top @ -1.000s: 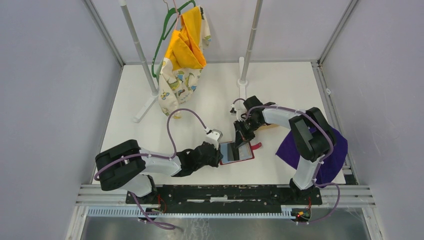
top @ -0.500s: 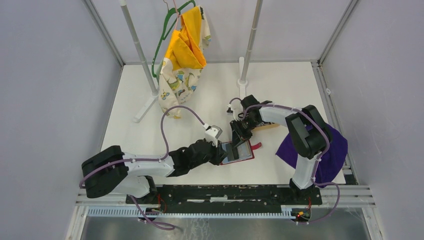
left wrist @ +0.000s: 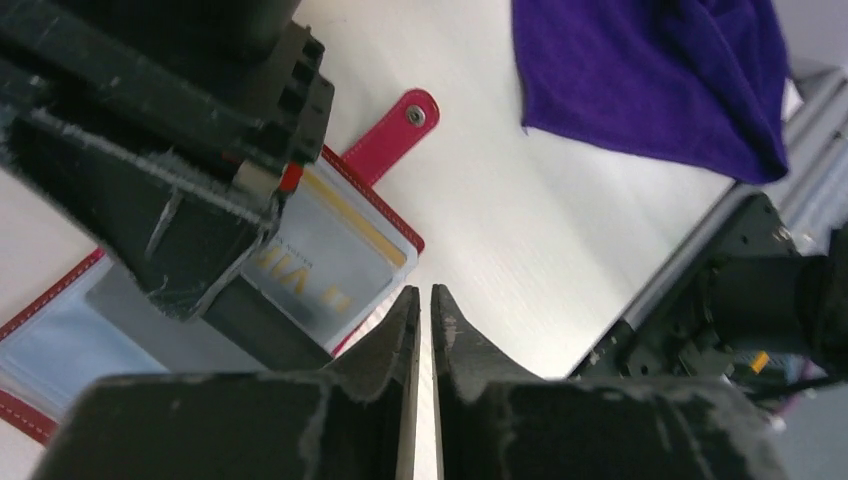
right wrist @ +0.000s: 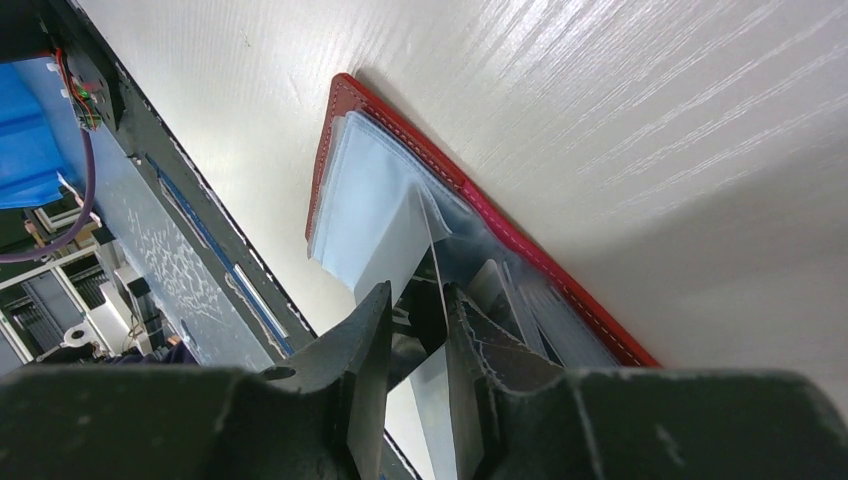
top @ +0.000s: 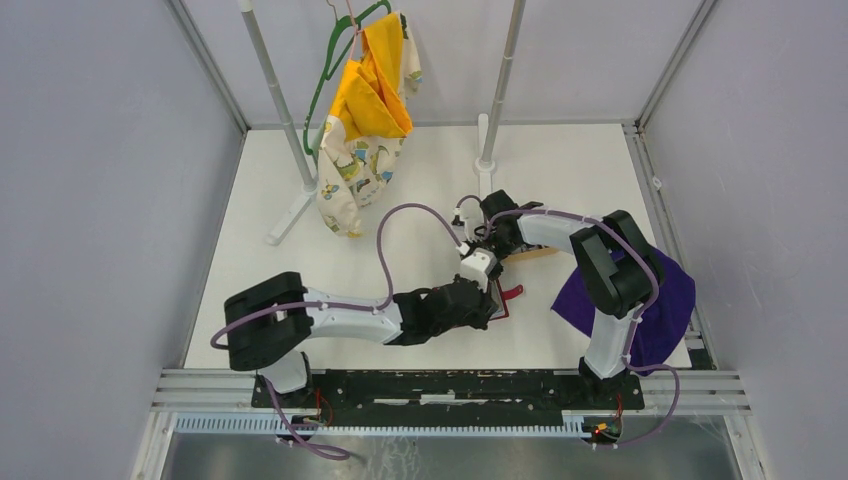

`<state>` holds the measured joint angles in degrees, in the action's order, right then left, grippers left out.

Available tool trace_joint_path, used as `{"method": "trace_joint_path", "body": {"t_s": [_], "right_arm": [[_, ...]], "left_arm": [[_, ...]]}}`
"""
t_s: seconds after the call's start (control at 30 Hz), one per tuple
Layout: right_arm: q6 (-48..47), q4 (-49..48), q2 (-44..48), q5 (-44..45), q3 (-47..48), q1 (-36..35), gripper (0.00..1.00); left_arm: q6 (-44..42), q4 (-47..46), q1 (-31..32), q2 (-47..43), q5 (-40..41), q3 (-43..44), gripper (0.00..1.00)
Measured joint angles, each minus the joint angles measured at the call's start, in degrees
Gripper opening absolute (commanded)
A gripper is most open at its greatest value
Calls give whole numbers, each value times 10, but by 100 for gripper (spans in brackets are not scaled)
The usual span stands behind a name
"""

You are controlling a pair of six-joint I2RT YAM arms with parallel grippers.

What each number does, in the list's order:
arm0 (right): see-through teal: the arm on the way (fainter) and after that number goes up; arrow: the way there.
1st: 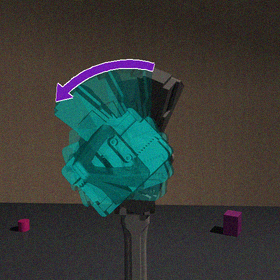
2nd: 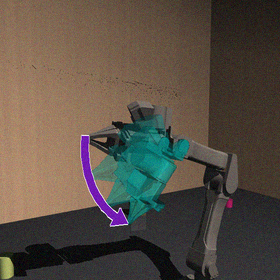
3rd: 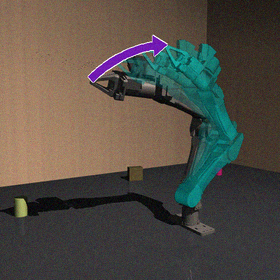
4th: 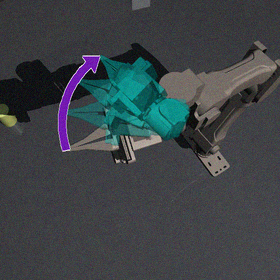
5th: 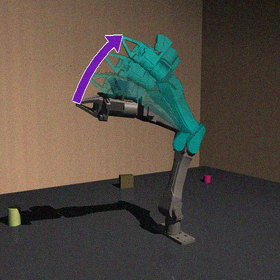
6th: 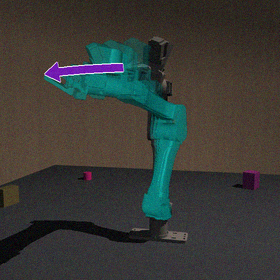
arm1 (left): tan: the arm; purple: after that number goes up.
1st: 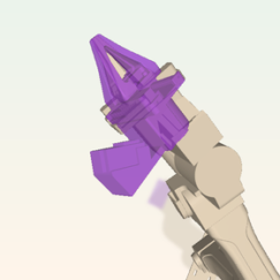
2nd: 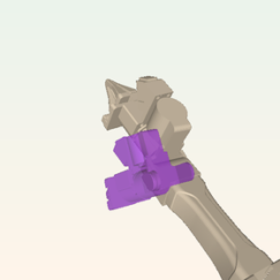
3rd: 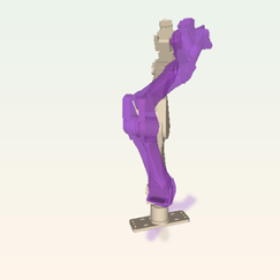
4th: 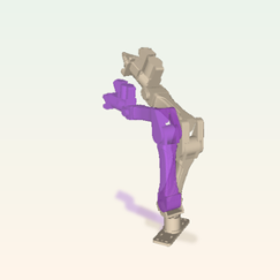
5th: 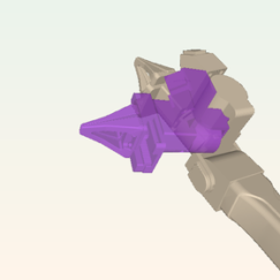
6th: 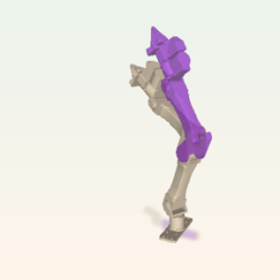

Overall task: Put the credit cards into the card holder
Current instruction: Insert the credit card into the card holder.

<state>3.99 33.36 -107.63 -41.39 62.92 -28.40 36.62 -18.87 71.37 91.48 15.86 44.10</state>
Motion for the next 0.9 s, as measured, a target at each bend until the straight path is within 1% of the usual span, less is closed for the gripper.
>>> {"method": "trace_joint_path", "body": {"t_s": [0.13, 0.23, 0.37, 0.53, 0.7, 0.9], "right_arm": [[0, -1, 0, 0, 0, -1, 32], [0, -1, 0, 0, 0, -1, 32], [0, -2, 0, 0, 0, -1, 33], [0, -2, 0, 0, 0, -1, 35], [0, -3, 2, -3, 0, -2, 40], [-7, -3, 10, 3, 0, -3, 41]], "left_arm": [[5, 67, 9, 53, 53, 71, 13], [8, 101, 9, 65, 82, 80, 17], [9, 133, 9, 71, 111, 86, 20], [9, 147, 9, 101, 125, 104, 24], [19, 156, 9, 119, 134, 118, 27], [44, 161, 7, 119, 141, 119, 27]]}}
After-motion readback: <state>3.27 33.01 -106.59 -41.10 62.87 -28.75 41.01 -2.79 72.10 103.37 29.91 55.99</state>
